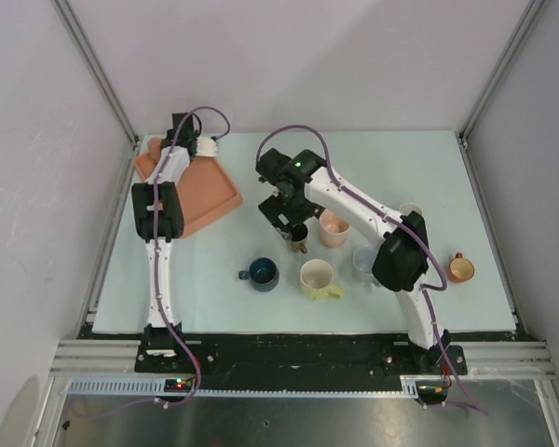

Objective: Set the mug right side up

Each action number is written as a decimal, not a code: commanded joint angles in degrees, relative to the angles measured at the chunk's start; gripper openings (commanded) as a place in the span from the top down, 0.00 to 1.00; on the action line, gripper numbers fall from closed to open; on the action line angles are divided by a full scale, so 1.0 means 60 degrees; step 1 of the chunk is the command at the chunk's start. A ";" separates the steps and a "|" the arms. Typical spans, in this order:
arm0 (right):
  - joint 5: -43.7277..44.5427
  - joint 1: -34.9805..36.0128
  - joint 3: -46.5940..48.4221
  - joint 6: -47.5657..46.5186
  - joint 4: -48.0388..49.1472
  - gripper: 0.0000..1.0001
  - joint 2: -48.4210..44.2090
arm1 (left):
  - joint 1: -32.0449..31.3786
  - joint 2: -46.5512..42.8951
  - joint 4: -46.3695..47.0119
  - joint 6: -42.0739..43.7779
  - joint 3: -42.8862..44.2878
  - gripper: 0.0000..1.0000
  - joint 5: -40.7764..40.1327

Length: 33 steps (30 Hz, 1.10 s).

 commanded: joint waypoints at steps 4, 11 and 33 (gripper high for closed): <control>0.0189 -0.0149 0.0633 -0.0121 -0.0810 0.01 -0.0614 | 0.0013 -0.2435 0.0046 -0.3039 -0.1195 1.00 0.1592; -0.0257 -0.0286 0.0117 0.0042 0.0276 0.01 -0.1261 | 0.0003 -0.3914 0.0019 -0.5055 -0.3030 1.00 0.2465; -0.6597 -0.1633 -0.1117 0.6892 1.2809 0.01 0.0144 | -0.0013 -0.7600 -0.1065 -1.3771 -0.5465 1.00 0.7472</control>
